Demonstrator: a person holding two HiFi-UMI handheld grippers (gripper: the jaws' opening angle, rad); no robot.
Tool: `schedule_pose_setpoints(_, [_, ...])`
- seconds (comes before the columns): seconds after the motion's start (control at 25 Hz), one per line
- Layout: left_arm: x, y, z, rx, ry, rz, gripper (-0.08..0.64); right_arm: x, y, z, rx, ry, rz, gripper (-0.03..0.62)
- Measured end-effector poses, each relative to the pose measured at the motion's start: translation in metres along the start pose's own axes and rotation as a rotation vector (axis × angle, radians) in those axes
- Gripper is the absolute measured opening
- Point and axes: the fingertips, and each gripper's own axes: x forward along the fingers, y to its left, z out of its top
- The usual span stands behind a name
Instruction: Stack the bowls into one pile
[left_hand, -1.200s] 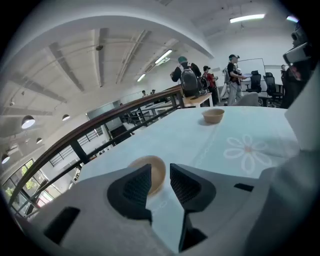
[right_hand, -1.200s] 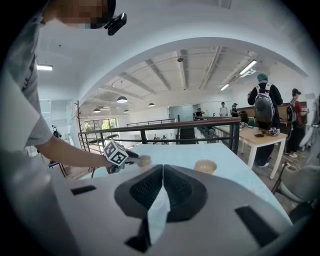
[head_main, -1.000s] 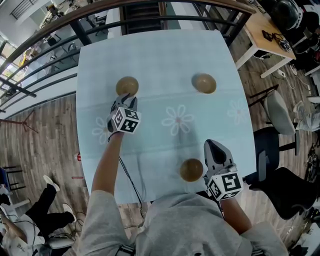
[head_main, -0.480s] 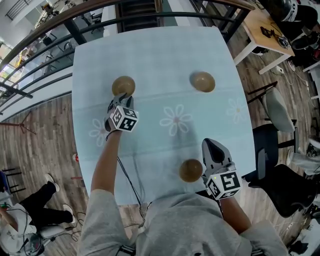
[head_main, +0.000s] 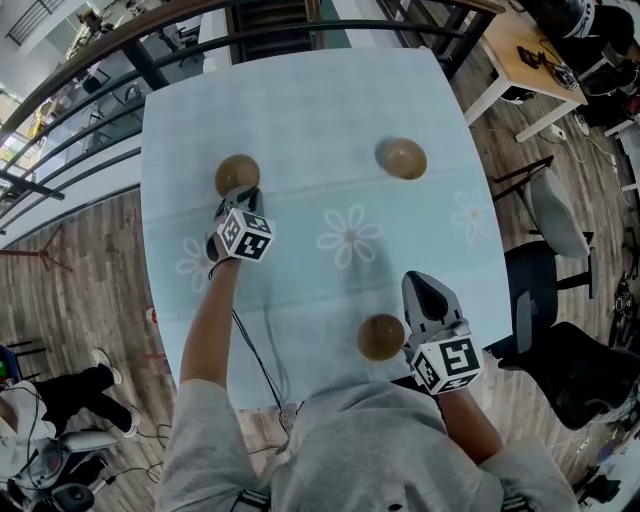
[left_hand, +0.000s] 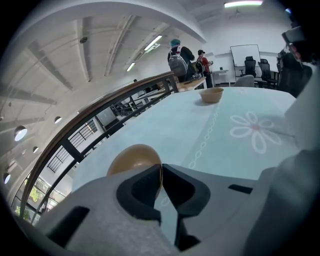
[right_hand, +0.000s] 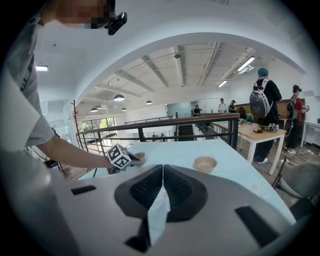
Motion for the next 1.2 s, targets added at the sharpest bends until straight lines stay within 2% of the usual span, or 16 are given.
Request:
schedule_pose_setpoints(0.28, [-0.008, -0.007, 0.006, -0.006, 0.003, -0.023, 0.031, -0.006, -0.006, 0.006, 0.005, -0.019, 0.000, 0.028])
schedule_pose_setpoints(0.56, [-0.029, -0.018, 0.015, -0.011, -0.017, -0.010, 0.031, -0.022, -0.010, 0.004, 0.013, -0.035, 0.010, 0.028])
schedule_pose_setpoints(1.2, [-0.114, -0.068, 0.053, -0.027, -0.034, 0.049, 0.031, -0.067, -0.042, 0.011, 0.038, -0.097, 0.109, 0.028])
